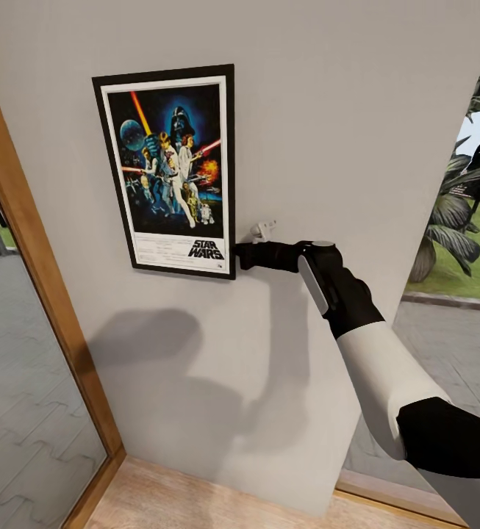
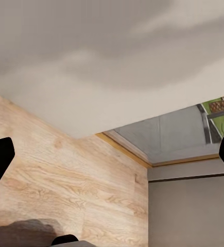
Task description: Pick up the poster from the kitchen countertop and hang it on one of the wall nails in the kitchen.
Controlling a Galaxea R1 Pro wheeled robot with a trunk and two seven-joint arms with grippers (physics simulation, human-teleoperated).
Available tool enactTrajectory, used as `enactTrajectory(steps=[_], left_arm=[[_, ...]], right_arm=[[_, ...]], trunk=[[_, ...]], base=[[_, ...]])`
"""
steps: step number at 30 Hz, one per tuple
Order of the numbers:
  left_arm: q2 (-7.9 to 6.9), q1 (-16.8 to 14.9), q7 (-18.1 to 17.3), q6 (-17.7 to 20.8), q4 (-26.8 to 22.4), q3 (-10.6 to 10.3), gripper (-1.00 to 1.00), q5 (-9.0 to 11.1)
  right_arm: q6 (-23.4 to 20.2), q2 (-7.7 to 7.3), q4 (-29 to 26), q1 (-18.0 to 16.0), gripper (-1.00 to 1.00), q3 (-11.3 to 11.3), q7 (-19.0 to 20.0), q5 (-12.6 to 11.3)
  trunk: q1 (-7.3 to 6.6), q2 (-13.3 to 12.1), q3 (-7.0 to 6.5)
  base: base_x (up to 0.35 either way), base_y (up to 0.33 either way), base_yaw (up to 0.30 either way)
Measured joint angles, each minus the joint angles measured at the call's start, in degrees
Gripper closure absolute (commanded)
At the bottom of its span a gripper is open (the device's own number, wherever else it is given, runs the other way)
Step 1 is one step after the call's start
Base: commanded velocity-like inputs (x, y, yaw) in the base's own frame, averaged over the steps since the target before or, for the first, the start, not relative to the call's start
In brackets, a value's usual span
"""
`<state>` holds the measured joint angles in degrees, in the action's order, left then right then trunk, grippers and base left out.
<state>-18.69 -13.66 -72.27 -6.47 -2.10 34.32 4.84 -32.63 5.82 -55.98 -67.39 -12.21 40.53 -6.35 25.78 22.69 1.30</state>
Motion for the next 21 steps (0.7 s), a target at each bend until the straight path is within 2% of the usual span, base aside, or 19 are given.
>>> enactTrajectory(steps=[21], left_arm=[[0.0, 0.0, 0.08, 0.01, 0.0, 0.0, -1.0, -0.03]], right_arm=[[0.0, 0.0, 0.0, 0.0, 1.0, 0.0, 0.0, 0.0]], trunk=[[0.0, 0.0, 0.0]], base=[[0.0, 0.0, 0.0]])
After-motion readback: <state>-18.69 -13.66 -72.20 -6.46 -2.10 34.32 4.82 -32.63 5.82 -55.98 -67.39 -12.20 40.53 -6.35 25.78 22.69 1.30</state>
